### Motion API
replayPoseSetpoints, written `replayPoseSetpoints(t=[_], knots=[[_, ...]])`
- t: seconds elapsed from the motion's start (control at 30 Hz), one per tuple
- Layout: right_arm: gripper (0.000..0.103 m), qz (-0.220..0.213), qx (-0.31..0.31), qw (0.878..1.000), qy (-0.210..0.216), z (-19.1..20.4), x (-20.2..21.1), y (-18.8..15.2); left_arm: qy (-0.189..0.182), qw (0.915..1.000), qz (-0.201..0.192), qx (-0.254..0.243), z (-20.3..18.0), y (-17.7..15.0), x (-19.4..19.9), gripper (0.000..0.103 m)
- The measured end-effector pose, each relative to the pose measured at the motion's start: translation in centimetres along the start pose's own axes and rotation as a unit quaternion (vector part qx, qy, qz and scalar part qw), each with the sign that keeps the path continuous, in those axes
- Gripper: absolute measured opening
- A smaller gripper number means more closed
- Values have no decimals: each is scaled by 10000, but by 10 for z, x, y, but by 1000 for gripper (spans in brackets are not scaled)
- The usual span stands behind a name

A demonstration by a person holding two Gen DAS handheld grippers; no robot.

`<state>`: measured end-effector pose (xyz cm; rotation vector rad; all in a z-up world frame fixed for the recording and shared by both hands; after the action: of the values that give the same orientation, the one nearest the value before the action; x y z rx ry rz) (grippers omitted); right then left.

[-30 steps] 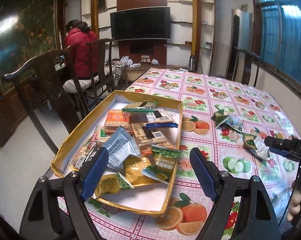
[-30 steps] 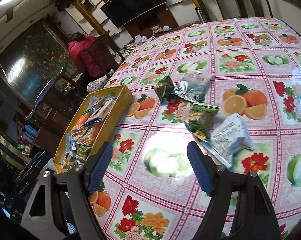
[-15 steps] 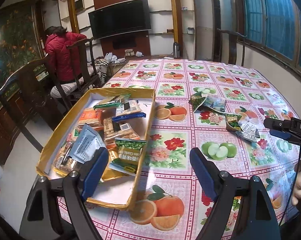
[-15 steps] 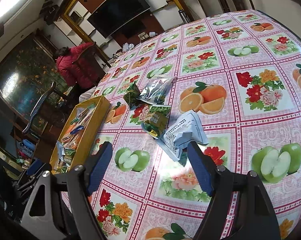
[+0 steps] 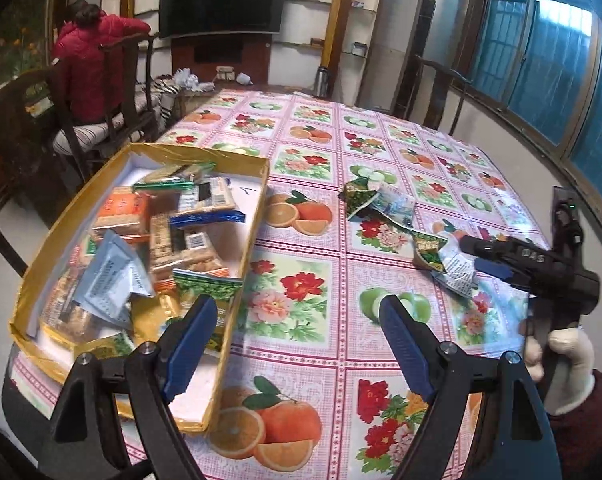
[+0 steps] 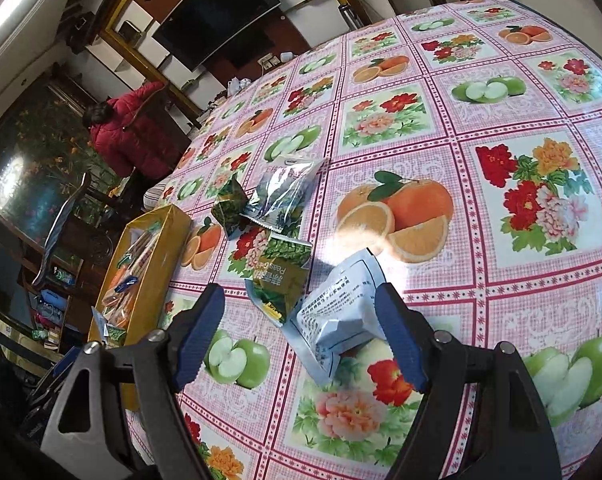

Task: Organize snacks
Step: 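Grasp a green pea pouch with the right tool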

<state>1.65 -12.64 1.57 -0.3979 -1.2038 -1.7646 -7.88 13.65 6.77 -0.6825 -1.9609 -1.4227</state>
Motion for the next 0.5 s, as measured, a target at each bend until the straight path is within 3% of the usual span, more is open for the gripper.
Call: replayPoseSetpoints(t=[0.17,0.37,0.4,0.43,0.5], knots=[[78,109,373,9990,-209,18,-26,8,-173,9997,134,111,-7,8,-13,83],[77,239,1056,9924,-584,40,-50,11,-234,9993,254,-136,-27,6,-31,83],[68,228,1192,9905,-655,42,-52,10,-277,9990,297,-199,-33,5,-35,83],[52,253,1296,9891,-659,44,-55,9,-316,9986,342,-264,-38,3,-38,83],[45,339,1307,9899,-434,43,-58,6,-415,9973,451,-404,-51,0,-47,83]])
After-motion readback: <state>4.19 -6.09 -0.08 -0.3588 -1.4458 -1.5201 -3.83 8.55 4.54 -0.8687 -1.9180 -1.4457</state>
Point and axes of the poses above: each gripper's, at about its wrist camera, not at the fingertips, and x roughly against the way its jaws point, z to its left, y to its top, the point moved 3 cm from there along -x, roughly the way its jaws point, and after that the axes turned 8 degrees about x, right-handed, at the moved point
